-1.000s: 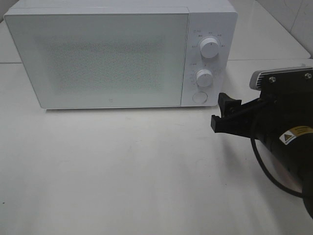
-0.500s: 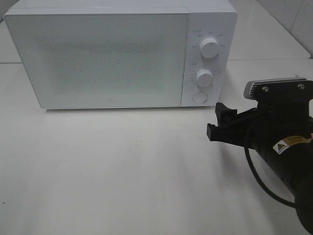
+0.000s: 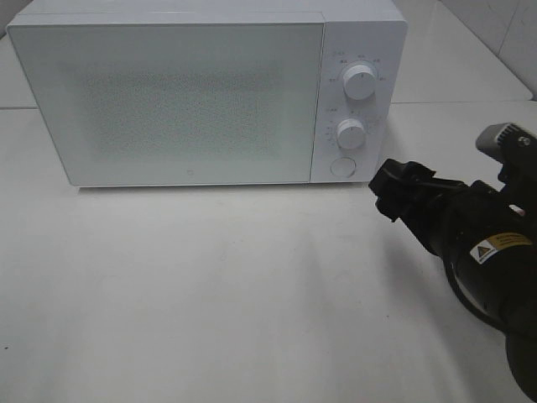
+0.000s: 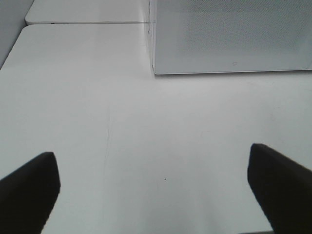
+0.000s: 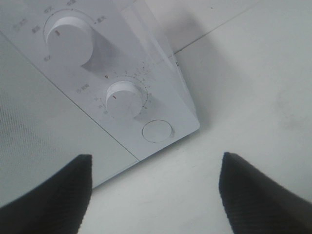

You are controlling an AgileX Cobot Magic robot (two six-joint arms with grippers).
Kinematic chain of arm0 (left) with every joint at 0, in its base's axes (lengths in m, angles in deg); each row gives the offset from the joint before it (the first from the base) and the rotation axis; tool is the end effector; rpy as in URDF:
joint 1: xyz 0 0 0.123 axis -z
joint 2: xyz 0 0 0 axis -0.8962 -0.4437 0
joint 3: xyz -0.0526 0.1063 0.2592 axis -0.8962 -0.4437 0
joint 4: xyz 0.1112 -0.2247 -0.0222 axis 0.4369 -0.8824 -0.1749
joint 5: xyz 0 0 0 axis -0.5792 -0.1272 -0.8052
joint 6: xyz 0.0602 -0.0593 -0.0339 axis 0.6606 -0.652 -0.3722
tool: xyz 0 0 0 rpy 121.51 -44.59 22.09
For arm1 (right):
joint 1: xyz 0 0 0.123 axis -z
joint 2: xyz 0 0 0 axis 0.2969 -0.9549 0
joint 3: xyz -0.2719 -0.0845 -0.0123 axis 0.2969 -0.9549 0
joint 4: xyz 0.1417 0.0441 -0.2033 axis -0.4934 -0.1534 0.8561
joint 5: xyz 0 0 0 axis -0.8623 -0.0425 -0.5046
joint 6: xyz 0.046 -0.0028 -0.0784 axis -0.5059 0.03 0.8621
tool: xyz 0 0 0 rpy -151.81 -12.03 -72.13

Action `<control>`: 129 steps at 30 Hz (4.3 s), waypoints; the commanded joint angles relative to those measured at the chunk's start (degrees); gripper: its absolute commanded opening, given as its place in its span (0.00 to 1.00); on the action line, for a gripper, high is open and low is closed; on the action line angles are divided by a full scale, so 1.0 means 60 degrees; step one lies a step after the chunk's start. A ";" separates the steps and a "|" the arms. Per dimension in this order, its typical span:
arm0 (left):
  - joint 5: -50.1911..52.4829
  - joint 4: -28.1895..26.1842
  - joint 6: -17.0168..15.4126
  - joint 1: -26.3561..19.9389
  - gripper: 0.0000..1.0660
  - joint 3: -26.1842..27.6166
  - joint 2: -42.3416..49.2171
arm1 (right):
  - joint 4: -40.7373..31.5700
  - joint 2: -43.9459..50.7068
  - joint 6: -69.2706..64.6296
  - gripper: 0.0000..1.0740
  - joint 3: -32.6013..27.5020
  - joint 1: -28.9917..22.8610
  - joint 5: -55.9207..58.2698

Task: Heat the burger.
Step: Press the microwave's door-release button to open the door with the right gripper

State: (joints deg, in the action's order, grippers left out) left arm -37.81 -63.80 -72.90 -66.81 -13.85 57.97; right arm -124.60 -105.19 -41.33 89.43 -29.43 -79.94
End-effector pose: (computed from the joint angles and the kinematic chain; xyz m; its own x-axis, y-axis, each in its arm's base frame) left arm -0.0049 -0.0125 0.2801 -0.4229 0.0029 -0.9062 0.0777 0.9964 -0.0330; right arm 0.1925 0.1137 0.1495 -0.1674 0.5483 -0.8194 0.0562 0.8351 0.5473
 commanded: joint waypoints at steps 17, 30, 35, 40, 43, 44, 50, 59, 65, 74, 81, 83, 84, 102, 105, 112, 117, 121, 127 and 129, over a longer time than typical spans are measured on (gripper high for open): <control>0.0105 -0.0048 -0.0048 -0.0019 0.94 -0.0048 0.0267 | 0.0019 0.0010 -0.9587 0.09 -0.0019 -0.0038 0.0783; 0.0105 -0.0048 -0.0048 -0.0019 0.94 -0.0048 0.0258 | 0.0248 -0.0038 -0.9330 0.00 0.0067 -0.0029 0.1222; 0.0105 -0.0048 -0.0048 -0.0019 0.94 -0.0048 0.0210 | 0.0267 -0.0477 -0.9368 0.00 0.0277 -0.0029 0.1079; 0.0105 -0.0048 -0.0048 -0.0019 0.94 -0.0048 0.0210 | 0.0306 -0.0907 -0.9549 0.00 0.0583 0.0000 0.1089; 0.0105 -0.0048 -0.0048 -0.0019 0.94 -0.0048 0.0210 | 0.0306 -0.1194 -0.9540 0.00 0.0812 0.0000 0.1089; 0.0105 -0.0048 -0.0048 -0.0019 0.94 -0.0048 0.0210 | 0.0334 -0.1432 -0.9549 0.00 0.0993 0.0000 0.1108; 0.0105 -0.0048 -0.0048 -0.0019 0.94 -0.0048 0.0210 | 0.0477 -0.1900 -0.9549 0.00 0.1547 0.0134 0.1241; 0.0105 -0.0048 -0.0048 -0.0019 0.94 -0.0048 0.0210 | 0.1318 -0.2378 -0.9473 0.00 0.2483 0.1060 0.1958; 0.0105 -0.0048 -0.0048 -0.0019 0.94 -0.0048 0.0210 | 0.1642 -0.2406 -0.8995 0.00 0.3084 0.1738 0.2578; 0.0105 -0.0048 -0.0048 -0.0019 0.94 -0.0048 0.0210 | 0.2349 -0.3189 -0.8804 0.00 0.4068 0.2445 0.2731; 0.0105 -0.0048 -0.0048 -0.0019 0.94 -0.0048 0.0210 | 0.2368 -0.3753 -0.9053 0.00 0.4612 0.2445 0.2817; 0.0105 -0.0048 -0.0048 -0.0019 0.94 -0.0048 0.0210 | 0.2330 -0.4011 -0.9053 0.00 0.4870 0.2445 0.2874; 0.0105 -0.0048 -0.0048 -0.0019 0.94 -0.0048 0.0210 | 0.2330 -0.4011 -0.9053 0.00 0.4870 0.2445 0.2874; 0.0105 -0.0048 -0.0048 -0.0019 0.94 -0.0048 0.0210 | 0.2254 -0.4326 -0.8728 0.00 0.5500 0.2913 0.3295; 0.0105 -0.0048 -0.0048 -0.0019 0.94 -0.0048 0.0210 | 0.2273 -0.4326 -0.8661 0.00 0.5500 0.2998 0.3295; 0.0105 -0.0048 -0.0048 -0.0019 0.94 -0.0048 0.0210 | 0.2502 -0.4326 -0.8747 0.00 0.5500 0.2998 0.2827; 0.0105 -0.0048 -0.0048 -0.0019 0.94 -0.0048 0.0210 | 0.2712 -0.4326 -0.9005 0.00 0.5500 0.2998 0.2569; 0.0105 -0.0048 -0.0048 -0.0019 0.94 -0.0048 0.0210 | 0.2722 -0.4326 -0.9034 0.00 0.5625 0.2998 0.2626; 0.0105 -0.0048 -0.0048 -0.0019 0.94 -0.0048 0.0210 | 0.2664 -0.4574 -0.8728 0.00 0.6150 0.3170 0.2301; 0.0105 -0.0048 -0.0048 -0.0019 0.94 -0.0048 0.0210 | 0.2578 -0.4593 -0.8661 0.00 0.6293 0.3228 0.2139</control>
State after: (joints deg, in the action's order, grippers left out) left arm -37.81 -63.80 -72.90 -66.81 -13.85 57.97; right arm -109.82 -133.10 -94.62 124.33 -11.43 -59.02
